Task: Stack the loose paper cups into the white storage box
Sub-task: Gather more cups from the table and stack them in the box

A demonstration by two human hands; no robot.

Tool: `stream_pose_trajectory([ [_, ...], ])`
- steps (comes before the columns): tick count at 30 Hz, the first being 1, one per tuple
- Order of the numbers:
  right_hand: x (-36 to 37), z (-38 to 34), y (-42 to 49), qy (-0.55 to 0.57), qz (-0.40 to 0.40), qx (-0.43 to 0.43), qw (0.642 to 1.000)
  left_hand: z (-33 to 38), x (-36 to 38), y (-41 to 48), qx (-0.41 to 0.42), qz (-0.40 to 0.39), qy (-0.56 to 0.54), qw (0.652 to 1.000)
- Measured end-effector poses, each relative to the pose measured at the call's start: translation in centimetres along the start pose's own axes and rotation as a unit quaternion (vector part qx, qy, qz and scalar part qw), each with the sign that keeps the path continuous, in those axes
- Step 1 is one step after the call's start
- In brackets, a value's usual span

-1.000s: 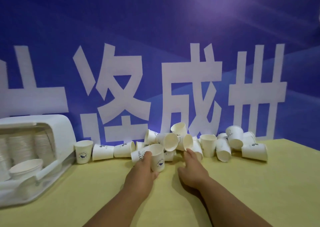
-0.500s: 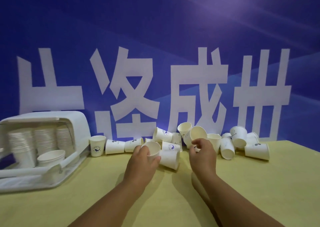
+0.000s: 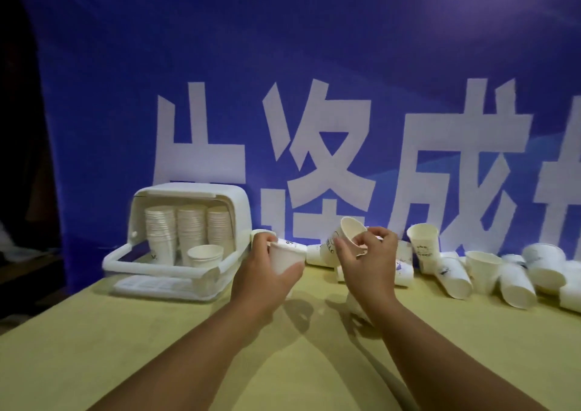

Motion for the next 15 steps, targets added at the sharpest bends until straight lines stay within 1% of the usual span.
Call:
stream_pose_trajectory([
  [5,5.3,-3.1,-1.2,0.074,-0.022,-0.002,0.997,0.0,-5.1,3.2,0.052,0.041,-0.013,0.998],
  [8,7.9,-4.9,-1.2,0.126,-0.033,0.012,0.991,-0.3,-8.9,4.6,0.077,0.096,-0.049,0.991],
  [11,10.4,-7.0,-1.2,0.165,-0.040,0.016,0.985,-2.0,-11.9,5.5,0.062,0.137,-0.095,0.984],
  [15,13.5,-9.2,-0.7,0.217,-0.053,0.040,0.974,-4.7,-13.6,6.7,0.027,0.152,-0.109,0.982],
])
Point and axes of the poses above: each hand's wrist, its own y-axis towards the middle knuckle, its own x-axis out of the palm, z = x × y, the point moved 7 cm from there along y, towards the middle knuckle, and after that the axes turned 11 degrees about -y, right-handed, at the moved point
